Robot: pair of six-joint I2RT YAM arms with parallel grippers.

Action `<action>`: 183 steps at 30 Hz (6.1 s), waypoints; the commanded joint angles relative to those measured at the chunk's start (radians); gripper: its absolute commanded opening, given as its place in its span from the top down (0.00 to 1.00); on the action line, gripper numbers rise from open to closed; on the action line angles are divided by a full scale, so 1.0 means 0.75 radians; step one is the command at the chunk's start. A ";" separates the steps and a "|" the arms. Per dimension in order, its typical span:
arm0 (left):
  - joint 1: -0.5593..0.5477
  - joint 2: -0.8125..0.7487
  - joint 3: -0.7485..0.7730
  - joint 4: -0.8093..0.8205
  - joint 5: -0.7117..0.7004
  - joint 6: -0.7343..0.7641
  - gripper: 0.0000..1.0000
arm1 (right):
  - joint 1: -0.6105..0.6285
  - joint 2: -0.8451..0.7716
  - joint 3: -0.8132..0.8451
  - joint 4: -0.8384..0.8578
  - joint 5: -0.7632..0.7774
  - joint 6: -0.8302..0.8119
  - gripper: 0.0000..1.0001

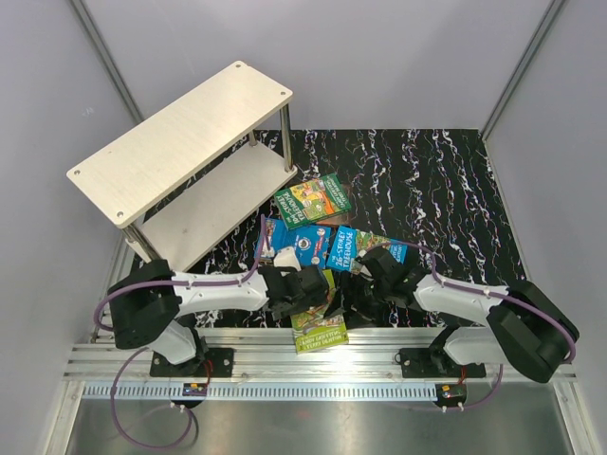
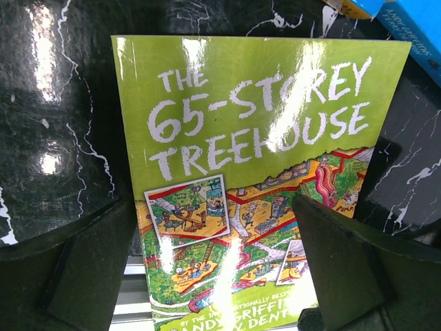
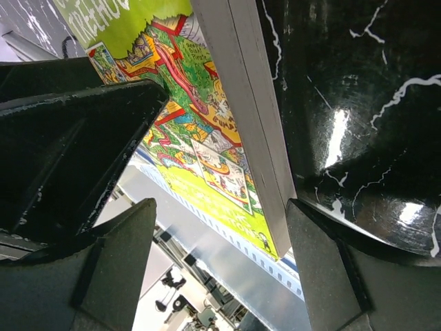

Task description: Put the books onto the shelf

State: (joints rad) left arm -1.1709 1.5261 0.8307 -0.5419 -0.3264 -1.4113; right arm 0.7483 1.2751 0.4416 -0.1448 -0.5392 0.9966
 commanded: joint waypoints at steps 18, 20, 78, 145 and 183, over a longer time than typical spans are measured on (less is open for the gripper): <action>-0.061 0.180 0.161 0.035 0.085 -0.004 0.01 | 0.051 -0.221 0.046 -0.110 0.054 0.082 0.33; -0.061 0.170 0.154 0.041 0.085 -0.008 0.01 | 0.058 -0.229 -0.020 -0.065 0.056 0.107 0.41; -0.208 -0.245 -0.500 1.094 0.173 -0.280 0.01 | 0.140 -1.415 -0.229 -0.279 0.277 0.702 1.00; 0.624 -0.505 1.435 -0.758 -0.614 0.712 1.00 | 0.137 -1.158 0.816 -1.366 0.651 0.240 0.12; 1.520 -0.681 0.930 -0.695 -0.264 0.728 0.92 | 0.137 -1.234 0.704 -1.386 0.649 0.295 0.13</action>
State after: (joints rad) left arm -0.0486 1.0245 1.5822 -1.0473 -0.5598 -0.9600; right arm 0.8501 0.3599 0.9733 -1.1942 -0.0639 1.2057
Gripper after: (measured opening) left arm 0.282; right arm 0.873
